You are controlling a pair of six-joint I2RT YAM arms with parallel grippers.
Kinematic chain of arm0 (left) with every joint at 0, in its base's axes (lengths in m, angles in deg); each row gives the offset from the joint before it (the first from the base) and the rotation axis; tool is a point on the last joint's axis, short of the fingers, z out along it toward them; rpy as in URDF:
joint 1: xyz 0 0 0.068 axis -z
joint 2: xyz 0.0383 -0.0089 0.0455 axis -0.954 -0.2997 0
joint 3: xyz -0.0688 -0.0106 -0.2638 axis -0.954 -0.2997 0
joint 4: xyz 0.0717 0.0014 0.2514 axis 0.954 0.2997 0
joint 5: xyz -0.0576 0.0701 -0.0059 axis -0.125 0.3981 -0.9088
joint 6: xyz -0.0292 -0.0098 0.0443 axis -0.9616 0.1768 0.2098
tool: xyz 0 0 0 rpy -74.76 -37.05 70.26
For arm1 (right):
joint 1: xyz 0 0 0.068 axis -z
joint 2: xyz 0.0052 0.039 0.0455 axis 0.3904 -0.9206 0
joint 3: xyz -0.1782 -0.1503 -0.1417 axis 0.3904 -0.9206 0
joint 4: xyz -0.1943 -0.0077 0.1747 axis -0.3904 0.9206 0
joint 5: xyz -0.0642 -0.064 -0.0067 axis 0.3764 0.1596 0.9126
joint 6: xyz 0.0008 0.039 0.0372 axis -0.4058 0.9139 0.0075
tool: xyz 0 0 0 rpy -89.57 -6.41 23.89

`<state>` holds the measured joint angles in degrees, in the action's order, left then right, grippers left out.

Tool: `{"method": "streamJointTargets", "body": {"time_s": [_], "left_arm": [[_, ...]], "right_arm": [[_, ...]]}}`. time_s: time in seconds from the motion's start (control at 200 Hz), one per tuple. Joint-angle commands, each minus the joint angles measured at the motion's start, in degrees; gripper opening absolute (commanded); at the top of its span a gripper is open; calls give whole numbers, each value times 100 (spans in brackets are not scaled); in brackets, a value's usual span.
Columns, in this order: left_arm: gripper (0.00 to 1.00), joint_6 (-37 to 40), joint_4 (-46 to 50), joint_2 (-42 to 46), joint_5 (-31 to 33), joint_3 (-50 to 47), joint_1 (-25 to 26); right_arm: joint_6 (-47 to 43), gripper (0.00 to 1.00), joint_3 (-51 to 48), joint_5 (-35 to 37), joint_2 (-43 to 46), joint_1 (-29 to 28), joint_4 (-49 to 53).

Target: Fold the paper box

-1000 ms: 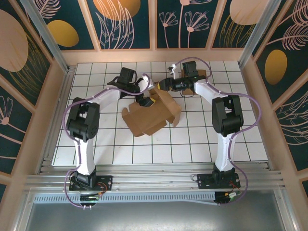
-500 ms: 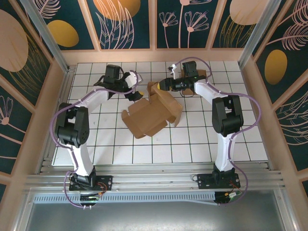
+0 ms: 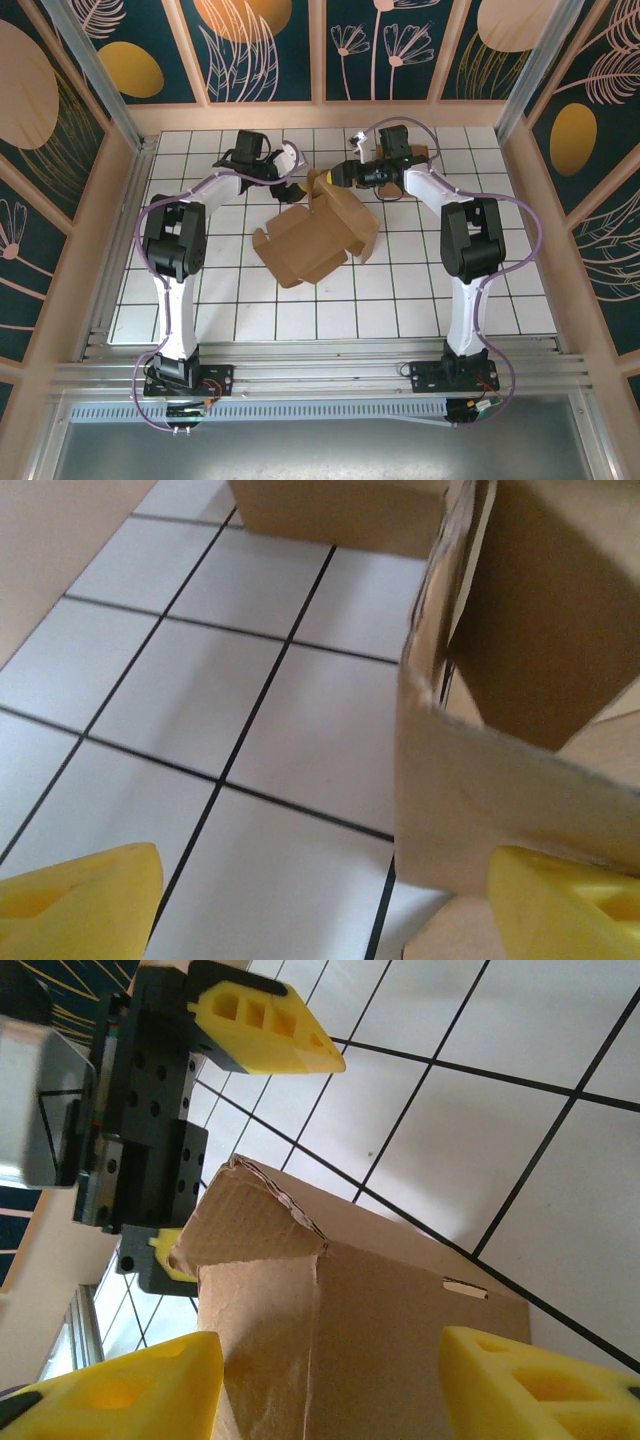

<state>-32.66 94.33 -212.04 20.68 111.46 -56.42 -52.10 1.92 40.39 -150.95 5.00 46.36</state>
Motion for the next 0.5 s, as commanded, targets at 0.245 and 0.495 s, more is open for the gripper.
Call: {"method": "streamJointTargets", "body": {"time_s": [0.245, 0.495], "left_arm": [[71, 432, 946, -626, -824, 898, 214], [56, 399, 896, -783, -897, 1090, 377]], "right_arm": [[-138, 59, 177, -163, -228, -10, 127], [-15, 58, 108, -356, -229, 0, -73]]}}
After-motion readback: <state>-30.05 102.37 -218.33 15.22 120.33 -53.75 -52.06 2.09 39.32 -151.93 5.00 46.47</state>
